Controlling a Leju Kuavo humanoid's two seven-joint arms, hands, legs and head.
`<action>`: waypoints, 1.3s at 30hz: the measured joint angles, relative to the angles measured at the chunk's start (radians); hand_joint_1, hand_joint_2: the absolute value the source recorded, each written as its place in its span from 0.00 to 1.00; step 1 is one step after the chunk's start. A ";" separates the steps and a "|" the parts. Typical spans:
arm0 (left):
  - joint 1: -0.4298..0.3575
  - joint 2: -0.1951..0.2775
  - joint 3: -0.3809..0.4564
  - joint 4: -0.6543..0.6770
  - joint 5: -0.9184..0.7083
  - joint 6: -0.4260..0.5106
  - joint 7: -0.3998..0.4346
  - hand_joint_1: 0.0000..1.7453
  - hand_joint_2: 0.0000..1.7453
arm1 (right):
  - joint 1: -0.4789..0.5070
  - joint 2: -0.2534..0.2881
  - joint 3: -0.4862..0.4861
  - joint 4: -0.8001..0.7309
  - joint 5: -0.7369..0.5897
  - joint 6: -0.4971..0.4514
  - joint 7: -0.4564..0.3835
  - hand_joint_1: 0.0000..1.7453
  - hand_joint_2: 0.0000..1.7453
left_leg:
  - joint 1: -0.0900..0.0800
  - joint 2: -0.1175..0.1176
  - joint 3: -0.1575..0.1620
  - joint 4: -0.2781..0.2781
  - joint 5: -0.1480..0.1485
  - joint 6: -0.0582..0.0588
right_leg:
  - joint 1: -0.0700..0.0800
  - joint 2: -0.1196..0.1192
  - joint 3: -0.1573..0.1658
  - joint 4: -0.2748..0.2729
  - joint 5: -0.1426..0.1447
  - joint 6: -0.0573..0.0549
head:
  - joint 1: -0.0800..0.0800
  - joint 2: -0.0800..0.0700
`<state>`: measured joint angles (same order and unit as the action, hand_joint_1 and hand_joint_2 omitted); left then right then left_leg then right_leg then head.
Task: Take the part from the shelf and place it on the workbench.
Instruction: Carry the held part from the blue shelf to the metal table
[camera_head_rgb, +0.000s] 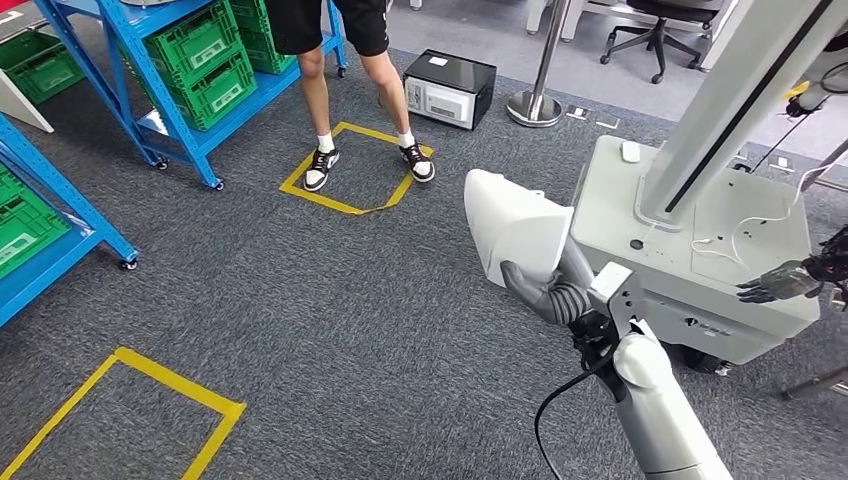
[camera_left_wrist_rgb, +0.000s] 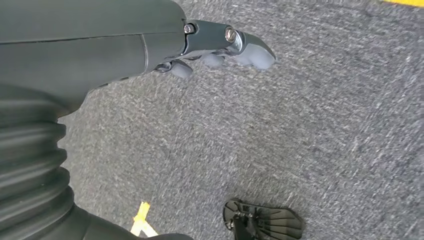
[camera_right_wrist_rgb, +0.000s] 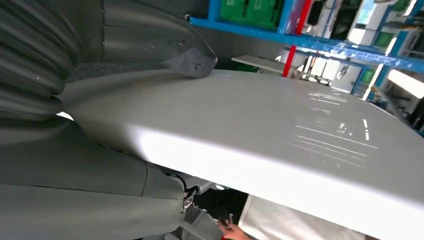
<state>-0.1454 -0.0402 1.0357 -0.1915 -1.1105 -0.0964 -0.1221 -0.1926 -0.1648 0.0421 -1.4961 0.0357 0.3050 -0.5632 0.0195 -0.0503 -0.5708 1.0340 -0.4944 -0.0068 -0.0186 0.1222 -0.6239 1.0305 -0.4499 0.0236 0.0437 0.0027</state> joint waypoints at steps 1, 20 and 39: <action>0.002 0.000 0.000 0.000 0.005 0.002 0.000 0.00 1.00 | -0.016 0.003 0.002 0.006 0.003 0.003 0.006 1.00 1.00 | 0.001 0.013 0.002 -0.005 0.003 0.006 | 0.002 -0.030 -0.013 0.024 -0.014 0.004 | 0.002 0.000; 0.070 0.025 0.043 0.001 0.078 0.072 0.164 0.00 1.00 | -0.092 -0.002 0.047 0.024 0.009 0.001 0.136 1.00 1.00 | -0.005 0.059 -0.089 0.243 -0.146 -0.029 | 0.012 -0.101 0.007 -0.007 0.006 -0.048 | 0.004 0.000; 0.063 -0.075 0.074 0.008 0.037 0.017 0.125 0.00 1.00 | -0.116 -0.061 0.085 -0.069 0.019 0.010 0.224 1.00 1.00 | -0.014 0.118 0.016 -0.023 0.007 0.025 | -0.006 -0.139 -0.083 0.157 -0.045 0.020 | 0.006 0.000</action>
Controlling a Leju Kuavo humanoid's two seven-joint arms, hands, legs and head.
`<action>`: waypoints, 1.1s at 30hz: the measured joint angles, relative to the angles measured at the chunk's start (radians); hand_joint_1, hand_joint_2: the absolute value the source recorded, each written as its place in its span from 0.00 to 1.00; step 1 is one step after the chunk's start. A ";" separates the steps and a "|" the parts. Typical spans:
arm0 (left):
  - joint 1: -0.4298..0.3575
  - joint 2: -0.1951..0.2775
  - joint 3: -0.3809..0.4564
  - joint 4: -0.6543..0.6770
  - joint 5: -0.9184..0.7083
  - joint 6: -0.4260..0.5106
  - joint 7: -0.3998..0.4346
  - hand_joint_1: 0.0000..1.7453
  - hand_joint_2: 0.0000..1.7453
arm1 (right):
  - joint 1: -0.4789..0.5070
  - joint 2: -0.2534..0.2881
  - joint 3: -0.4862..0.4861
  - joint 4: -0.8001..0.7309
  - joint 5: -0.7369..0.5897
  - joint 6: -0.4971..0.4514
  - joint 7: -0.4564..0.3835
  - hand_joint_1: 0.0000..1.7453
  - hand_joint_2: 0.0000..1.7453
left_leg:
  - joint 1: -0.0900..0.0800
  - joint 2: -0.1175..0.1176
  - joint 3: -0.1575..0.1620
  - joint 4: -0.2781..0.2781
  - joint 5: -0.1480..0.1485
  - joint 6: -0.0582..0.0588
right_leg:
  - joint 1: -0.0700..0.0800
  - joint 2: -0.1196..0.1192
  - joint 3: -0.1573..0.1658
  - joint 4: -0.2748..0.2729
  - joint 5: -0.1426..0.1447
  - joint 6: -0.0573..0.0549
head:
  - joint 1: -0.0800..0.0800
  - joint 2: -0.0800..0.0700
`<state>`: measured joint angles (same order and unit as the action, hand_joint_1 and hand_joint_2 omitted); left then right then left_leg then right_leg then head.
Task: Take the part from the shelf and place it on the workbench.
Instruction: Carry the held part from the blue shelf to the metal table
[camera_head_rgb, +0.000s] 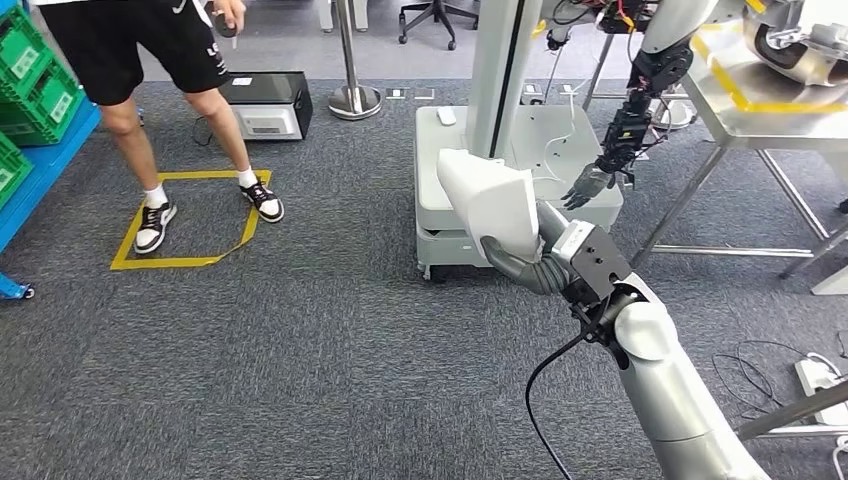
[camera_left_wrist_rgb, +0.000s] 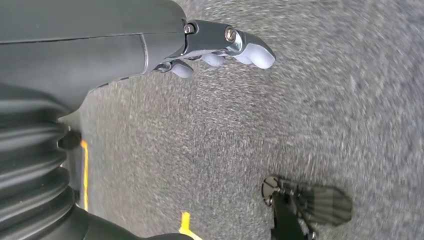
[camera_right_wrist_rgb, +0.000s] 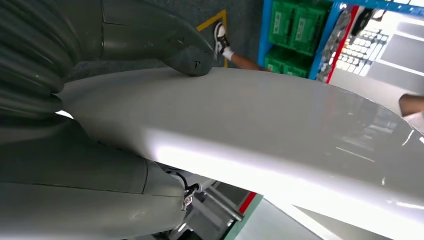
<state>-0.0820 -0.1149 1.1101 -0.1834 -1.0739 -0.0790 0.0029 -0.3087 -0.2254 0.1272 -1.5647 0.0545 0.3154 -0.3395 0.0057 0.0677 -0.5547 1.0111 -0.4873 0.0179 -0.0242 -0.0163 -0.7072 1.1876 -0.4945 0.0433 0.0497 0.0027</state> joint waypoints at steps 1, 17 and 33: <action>-0.001 -0.002 -0.002 0.000 -0.008 -0.002 -0.001 0.00 1.00 | 0.008 -0.004 -0.005 -0.008 -0.002 0.001 0.000 1.00 1.00 | -0.001 0.012 -0.001 0.005 -0.006 -0.006 | 0.000 -0.027 0.039 -0.069 0.025 0.002 | 0.000 0.000; -0.056 0.077 -0.009 -0.007 0.020 0.008 -0.044 0.00 1.00 | -0.031 0.027 -0.014 0.077 -0.007 0.004 -0.156 1.00 1.00 | -0.007 -0.125 -0.049 0.087 -0.018 -0.021 | 0.016 0.111 0.085 -0.158 0.053 -0.055 | -0.006 0.000; -0.015 0.108 -0.009 -0.010 -0.014 -0.002 -0.035 0.00 1.00 | -0.059 0.115 0.003 0.187 -0.013 0.011 -0.230 1.00 1.00 | -0.011 0.024 -0.005 0.010 -0.005 -0.004 | 0.021 -0.039 0.079 -0.137 0.045 -0.022 | -0.002 0.000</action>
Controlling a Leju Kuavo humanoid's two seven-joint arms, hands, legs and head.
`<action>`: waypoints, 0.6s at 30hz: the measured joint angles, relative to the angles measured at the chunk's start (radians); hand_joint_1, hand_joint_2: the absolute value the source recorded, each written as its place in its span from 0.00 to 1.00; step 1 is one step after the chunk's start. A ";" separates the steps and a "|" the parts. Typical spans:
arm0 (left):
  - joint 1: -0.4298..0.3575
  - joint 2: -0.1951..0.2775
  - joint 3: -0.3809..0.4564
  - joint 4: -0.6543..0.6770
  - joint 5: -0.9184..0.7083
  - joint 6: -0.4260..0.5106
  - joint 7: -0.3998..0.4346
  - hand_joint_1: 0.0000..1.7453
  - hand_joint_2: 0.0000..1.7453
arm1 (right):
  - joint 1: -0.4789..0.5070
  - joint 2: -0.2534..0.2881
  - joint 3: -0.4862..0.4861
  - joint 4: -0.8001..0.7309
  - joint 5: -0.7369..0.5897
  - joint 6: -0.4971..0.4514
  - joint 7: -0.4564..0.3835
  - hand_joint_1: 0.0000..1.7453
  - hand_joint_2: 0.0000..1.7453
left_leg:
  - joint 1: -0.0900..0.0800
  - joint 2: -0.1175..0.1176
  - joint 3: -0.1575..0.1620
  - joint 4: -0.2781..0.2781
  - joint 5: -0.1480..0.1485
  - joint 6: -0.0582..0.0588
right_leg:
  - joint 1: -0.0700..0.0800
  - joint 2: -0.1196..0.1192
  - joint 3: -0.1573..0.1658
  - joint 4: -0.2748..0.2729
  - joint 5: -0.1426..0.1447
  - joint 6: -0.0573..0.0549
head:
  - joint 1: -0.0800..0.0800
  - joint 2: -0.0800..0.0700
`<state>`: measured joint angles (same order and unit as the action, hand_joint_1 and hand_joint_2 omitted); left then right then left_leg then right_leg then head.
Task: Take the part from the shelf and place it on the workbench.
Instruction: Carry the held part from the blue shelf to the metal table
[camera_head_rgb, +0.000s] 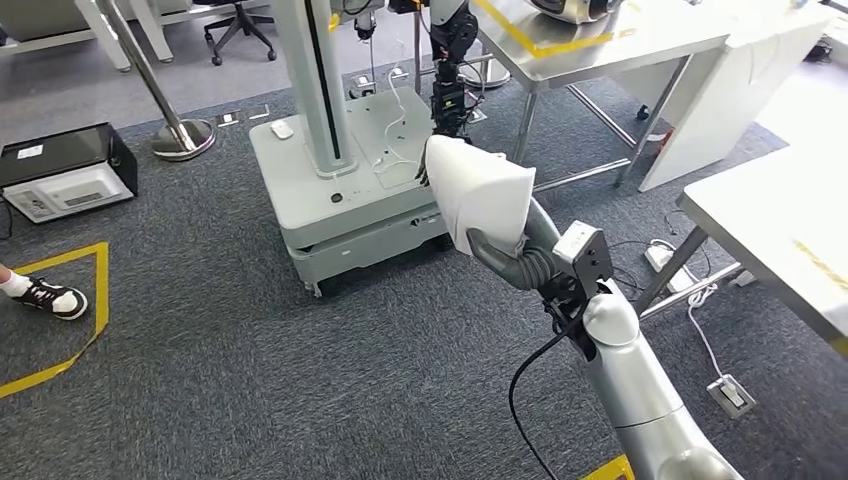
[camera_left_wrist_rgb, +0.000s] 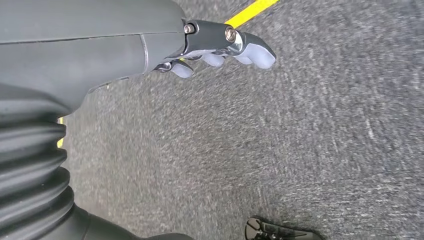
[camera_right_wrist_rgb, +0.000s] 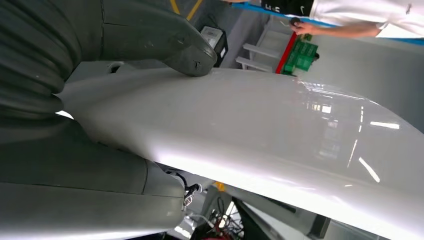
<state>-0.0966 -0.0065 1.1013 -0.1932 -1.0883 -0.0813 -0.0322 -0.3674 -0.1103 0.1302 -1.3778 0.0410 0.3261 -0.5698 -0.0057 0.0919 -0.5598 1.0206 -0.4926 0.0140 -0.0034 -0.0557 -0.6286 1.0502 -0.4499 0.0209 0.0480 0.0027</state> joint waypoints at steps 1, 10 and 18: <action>0.001 0.002 0.000 0.000 0.001 0.002 0.001 0.00 1.00 | 0.001 0.002 0.000 0.001 -0.001 0.004 0.000 1.00 1.00 | -0.001 0.010 0.002 0.003 -0.004 -0.006 | 0.003 -0.007 0.012 -0.024 0.005 -0.007 | 0.000 0.000; 0.010 0.002 0.000 0.001 -0.002 0.006 -0.001 0.00 1.00 | 0.002 0.013 -0.001 0.006 0.003 0.012 -0.002 1.00 1.00 | 0.012 -0.088 -0.115 0.273 -0.135 -0.046 | -0.006 0.096 0.016 -0.043 0.020 -0.045 | -0.004 0.000; 0.006 -0.014 0.000 0.002 -0.012 -0.006 -0.011 0.00 1.00 | -0.017 0.006 -0.002 -0.002 0.023 -0.007 0.032 1.00 1.00 | 0.018 -0.156 -0.001 0.012 -0.002 -0.028 | -0.011 0.202 -0.002 -0.038 0.034 -0.007 | -0.005 0.000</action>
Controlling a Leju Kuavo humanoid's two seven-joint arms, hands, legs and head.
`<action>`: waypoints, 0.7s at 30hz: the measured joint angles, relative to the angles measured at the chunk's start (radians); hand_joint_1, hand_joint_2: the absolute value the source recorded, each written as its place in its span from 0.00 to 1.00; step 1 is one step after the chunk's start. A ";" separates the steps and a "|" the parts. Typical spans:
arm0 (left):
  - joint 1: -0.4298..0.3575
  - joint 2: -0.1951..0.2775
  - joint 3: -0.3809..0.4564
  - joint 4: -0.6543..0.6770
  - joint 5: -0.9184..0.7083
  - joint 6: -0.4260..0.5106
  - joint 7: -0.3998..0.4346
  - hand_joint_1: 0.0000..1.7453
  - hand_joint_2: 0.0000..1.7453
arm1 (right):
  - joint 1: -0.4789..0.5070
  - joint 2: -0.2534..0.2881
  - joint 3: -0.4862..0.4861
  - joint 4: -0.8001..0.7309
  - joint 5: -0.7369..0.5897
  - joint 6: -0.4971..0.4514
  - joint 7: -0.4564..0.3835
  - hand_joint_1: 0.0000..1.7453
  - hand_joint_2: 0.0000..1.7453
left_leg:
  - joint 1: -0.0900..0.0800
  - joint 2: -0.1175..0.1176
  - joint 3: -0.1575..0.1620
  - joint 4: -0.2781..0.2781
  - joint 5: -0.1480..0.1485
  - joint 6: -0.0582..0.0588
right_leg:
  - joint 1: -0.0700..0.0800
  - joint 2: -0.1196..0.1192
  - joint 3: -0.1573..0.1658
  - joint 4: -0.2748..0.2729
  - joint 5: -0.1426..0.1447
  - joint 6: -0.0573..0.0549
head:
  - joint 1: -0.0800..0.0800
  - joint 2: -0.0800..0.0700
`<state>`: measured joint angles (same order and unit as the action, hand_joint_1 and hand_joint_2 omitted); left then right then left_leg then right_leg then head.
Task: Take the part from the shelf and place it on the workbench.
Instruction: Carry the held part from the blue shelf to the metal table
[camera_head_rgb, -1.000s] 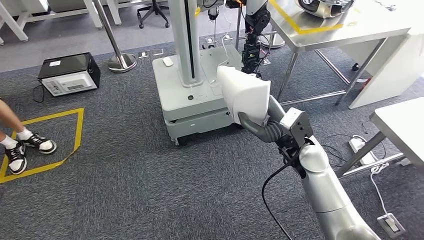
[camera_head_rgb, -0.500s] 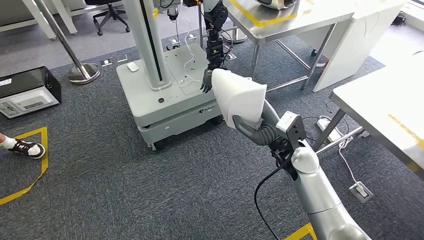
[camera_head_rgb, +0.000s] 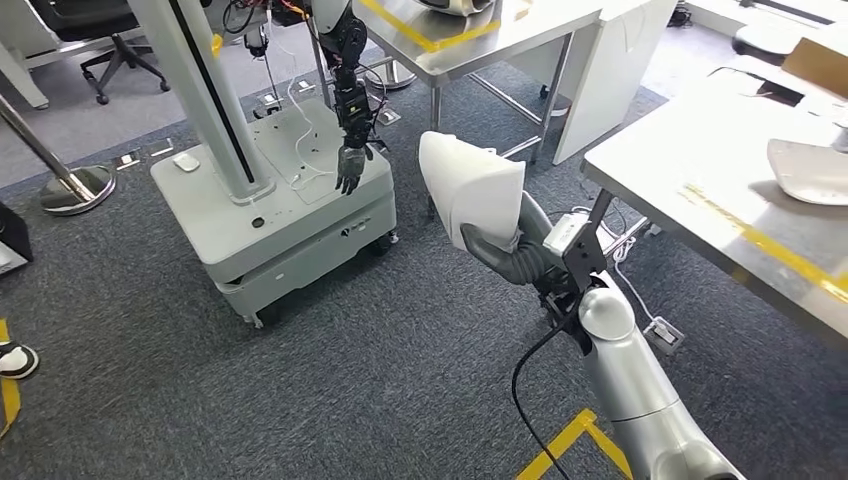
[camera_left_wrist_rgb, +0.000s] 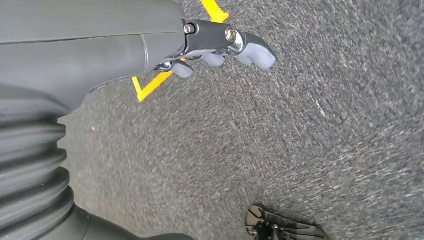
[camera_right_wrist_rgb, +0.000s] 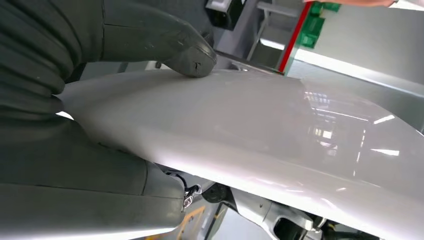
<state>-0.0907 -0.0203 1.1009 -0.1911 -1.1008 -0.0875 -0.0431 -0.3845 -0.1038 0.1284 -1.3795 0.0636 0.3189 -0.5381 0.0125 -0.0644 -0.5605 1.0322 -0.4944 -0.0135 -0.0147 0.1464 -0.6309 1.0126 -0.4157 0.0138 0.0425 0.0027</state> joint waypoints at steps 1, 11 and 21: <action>-0.002 -0.006 0.000 0.000 0.000 -0.001 0.005 0.00 1.00 | 0.001 -0.006 -0.001 -0.007 0.000 -0.003 0.007 1.00 1.00 | -0.001 0.013 0.001 -0.002 0.004 0.008 | -0.002 -0.001 -0.004 0.000 0.002 0.006 | 0.000 0.000; 0.011 -0.061 0.000 0.005 0.032 0.007 0.061 0.00 1.00 | -0.006 -0.079 -0.017 -0.082 -0.011 0.041 0.058 1.00 1.00 | -0.015 0.157 -0.002 -0.005 0.005 0.040 | 0.013 -0.179 -0.032 0.126 -0.070 0.008 | 0.008 0.000; -0.001 -0.080 0.003 0.007 0.042 0.016 0.009 0.00 1.00 | -0.010 -0.105 -0.017 -0.166 -0.008 0.041 0.115 1.00 1.00 | -0.010 0.077 -0.070 0.192 -0.116 -0.008 | 0.006 -0.142 0.037 -0.009 -0.024 -0.035 | 0.002 0.000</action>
<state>-0.0916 -0.1008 1.1039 -0.1844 -1.0584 -0.0712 -0.0342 -0.3945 -0.2083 0.1112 -1.5456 0.0552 0.3594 -0.4235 0.0022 0.0127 -0.6307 1.2240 -0.6103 -0.0215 -0.0084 0.0042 -0.5938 1.0039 -0.4396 -0.0211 0.0445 0.0027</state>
